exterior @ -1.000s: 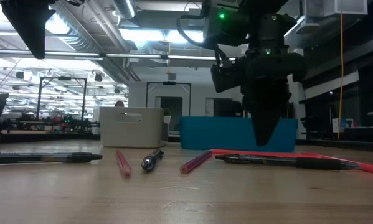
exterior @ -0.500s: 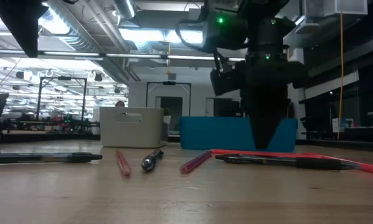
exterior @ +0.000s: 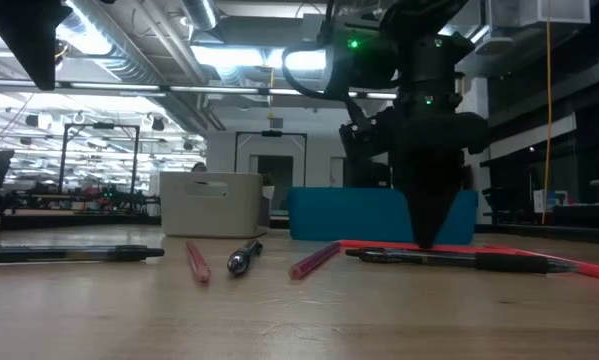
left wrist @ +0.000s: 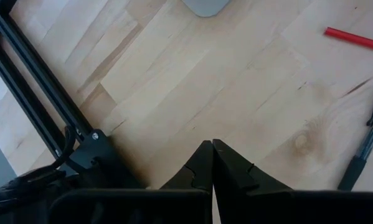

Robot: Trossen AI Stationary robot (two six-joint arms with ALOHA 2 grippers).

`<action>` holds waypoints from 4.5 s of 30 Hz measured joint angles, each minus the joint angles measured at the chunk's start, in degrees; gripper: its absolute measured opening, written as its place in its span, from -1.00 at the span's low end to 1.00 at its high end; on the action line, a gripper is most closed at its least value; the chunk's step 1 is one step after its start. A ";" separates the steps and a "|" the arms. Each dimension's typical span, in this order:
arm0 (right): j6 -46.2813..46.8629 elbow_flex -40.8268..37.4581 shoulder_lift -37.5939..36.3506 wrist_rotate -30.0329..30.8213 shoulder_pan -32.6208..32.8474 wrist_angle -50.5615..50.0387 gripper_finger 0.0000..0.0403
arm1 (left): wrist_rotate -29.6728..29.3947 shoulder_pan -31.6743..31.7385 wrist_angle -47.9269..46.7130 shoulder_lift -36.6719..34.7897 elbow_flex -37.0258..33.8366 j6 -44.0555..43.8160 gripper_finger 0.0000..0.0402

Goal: Sort pens & pencils
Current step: Put the left orange pencil into the blue bin

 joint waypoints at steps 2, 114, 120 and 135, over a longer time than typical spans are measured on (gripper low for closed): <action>0.96 0.00 0.02 0.04 0.00 -0.01 -0.42 | 0.00 0.00 0.00 0.00 0.00 0.00 -1.00; 9.36 3.00 2.62 -1.27 0.09 -2.01 -0.78 | -0.04 -1.25 0.13 0.02 0.02 -0.55 -1.00; 9.84 3.28 2.62 -2.81 0.34 -4.57 -0.78 | -0.04 -1.74 0.13 0.02 0.02 -1.08 -1.00; 9.80 3.43 1.86 -2.13 1.01 -5.86 -0.78 | -0.04 -1.99 0.11 0.04 0.02 -1.86 -1.00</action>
